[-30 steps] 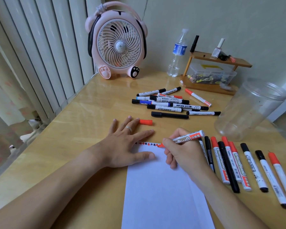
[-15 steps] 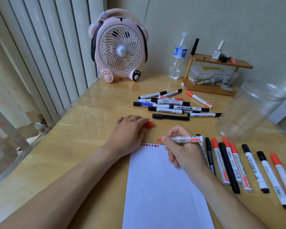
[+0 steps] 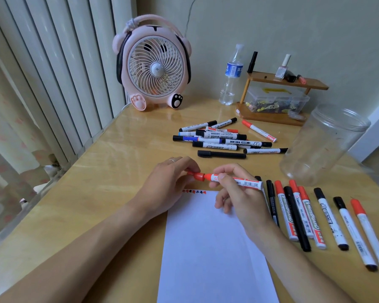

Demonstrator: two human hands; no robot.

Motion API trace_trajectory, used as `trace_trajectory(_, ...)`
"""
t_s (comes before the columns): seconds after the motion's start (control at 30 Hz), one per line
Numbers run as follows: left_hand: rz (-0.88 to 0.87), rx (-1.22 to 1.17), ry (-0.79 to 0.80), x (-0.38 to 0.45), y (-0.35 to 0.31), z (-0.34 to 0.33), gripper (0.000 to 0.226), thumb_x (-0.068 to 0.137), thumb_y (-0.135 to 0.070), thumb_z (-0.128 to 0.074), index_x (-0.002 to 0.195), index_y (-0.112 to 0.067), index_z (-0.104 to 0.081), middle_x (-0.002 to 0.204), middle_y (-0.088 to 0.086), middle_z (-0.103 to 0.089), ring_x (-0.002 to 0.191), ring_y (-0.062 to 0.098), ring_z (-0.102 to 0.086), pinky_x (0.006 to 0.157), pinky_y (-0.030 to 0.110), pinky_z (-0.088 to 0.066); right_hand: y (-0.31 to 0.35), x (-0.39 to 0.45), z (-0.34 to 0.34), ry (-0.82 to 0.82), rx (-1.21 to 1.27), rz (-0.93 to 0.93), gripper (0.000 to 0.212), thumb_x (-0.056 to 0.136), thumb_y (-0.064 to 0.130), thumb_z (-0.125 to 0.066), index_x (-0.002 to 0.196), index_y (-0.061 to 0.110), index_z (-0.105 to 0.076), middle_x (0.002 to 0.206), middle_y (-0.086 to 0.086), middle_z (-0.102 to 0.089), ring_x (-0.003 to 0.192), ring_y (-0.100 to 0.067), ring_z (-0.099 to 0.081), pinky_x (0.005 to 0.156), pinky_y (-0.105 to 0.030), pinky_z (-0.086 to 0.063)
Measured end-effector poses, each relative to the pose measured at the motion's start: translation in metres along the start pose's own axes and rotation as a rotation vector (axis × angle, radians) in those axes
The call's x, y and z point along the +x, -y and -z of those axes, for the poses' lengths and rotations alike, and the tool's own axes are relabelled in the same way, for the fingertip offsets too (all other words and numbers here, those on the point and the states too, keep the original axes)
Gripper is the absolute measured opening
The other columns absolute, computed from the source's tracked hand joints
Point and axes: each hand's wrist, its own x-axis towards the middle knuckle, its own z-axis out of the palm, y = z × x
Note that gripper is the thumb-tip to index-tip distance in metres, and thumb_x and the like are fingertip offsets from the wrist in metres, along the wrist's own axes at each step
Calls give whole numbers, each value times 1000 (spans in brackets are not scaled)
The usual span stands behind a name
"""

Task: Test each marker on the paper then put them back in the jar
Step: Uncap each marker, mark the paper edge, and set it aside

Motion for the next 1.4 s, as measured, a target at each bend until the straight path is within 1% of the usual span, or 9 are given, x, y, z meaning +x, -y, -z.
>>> trace_trajectory(0.13, -89, -83, 46, -2, -8, 3, 17, 98, -7, -63, 109, -20, -64, 102, -14, -64, 99, 5, -57, 83, 22, -44, 0, 0, 2, 37, 56, 4, 22, 92, 25, -68, 100, 10, -54, 77, -14, -74, 53, -30, -60, 44, -28, -40)
trace_trajectory(0.27, -114, -121, 31, -2, -5, 7, 20, 98, -6, -63, 113, -19, -63, 105, -9, -62, 102, 14, -58, 89, 32, -48, 5, 1, 9, 50, 45, 50, 9, 95, 16, -74, 92, 17, -66, 59, -12, -59, 43, -22, -46, 44, -25, -35)
trace_trajectory(0.33, -121, -78, 35, -2, 0, 10, 28, 98, -8, -63, 124, -21, -64, 108, -7, -58, 103, 14, -57, 91, 27, -47, 7, 1, 11, 95, 104, 28, 7, 96, 22, -72, 100, 17, -73, 71, -14, -67, 48, -25, -55, 47, -28, -40)
trace_trajectory(0.43, -176, 35, 70, -2, 5, 12, 27, 102, -16, -57, 127, -21, -65, 110, -4, -51, 104, 13, -53, 90, 23, -45, 10, 1, 13, 167, 226, -91, 43, 97, 43, -52, 111, 11, -76, 97, -21, -75, 64, -33, -68, 54, -30, -50)
trace_trajectory(0.6, -225, 133, 143, 1, 12, 18, 23, 108, -31, -41, 118, -21, -60, 101, -8, -52, 93, 16, -48, 81, 33, -45, 11, 4, 29, 239, -52, -69, 22, 104, 10, -58, 114, 17, -77, 95, -9, -80, 64, -29, -69, 57, -28, -52)
trace_trajectory(0.77, -204, 67, 273, -4, 6, 11, 37, 109, -41, -29, 110, -16, -56, 98, -6, -53, 92, 15, -46, 81, 27, -41, 5, 0, 22, 187, -521, 215, 14, 88, 25, -81, 98, 31, -73, 77, 7, -69, 66, -9, -60, 59, -16, -43)
trace_trajectory(1.0, -187, 100, 223, -5, 3, 1, 34, 108, -36, -31, 101, -14, -56, 89, -4, -55, 85, 16, -47, 73, 29, -40, 1, -1, 22, 127, -540, 222, 11, 87, 33, -81, 85, 32, -70, 68, 7, -67, 59, -12, -56, 53, -32, -41)
trace_trajectory(1.23, -203, 75, 166, -2, -1, -1, 32, 107, -33, -30, 97, -14, -54, 86, -3, -53, 84, 17, -46, 73, 35, -43, 4, -1, 19, 148, -415, 185, 14, 92, 30, -78, 83, 23, -70, 62, 1, -67, 52, -8, -43, 53, -27, -32)
trace_trajectory(1.4, -259, 108, 162, -1, 0, 3, 32, 108, -31, -31, 99, -13, -56, 88, -4, -54, 82, 17, -45, 72, 34, -42, 13, 0, 19, 158, -490, 137, 15, 91, 37, -77, 83, 26, -70, 68, 5, -71, 63, -17, -61, 59, -34, -46)
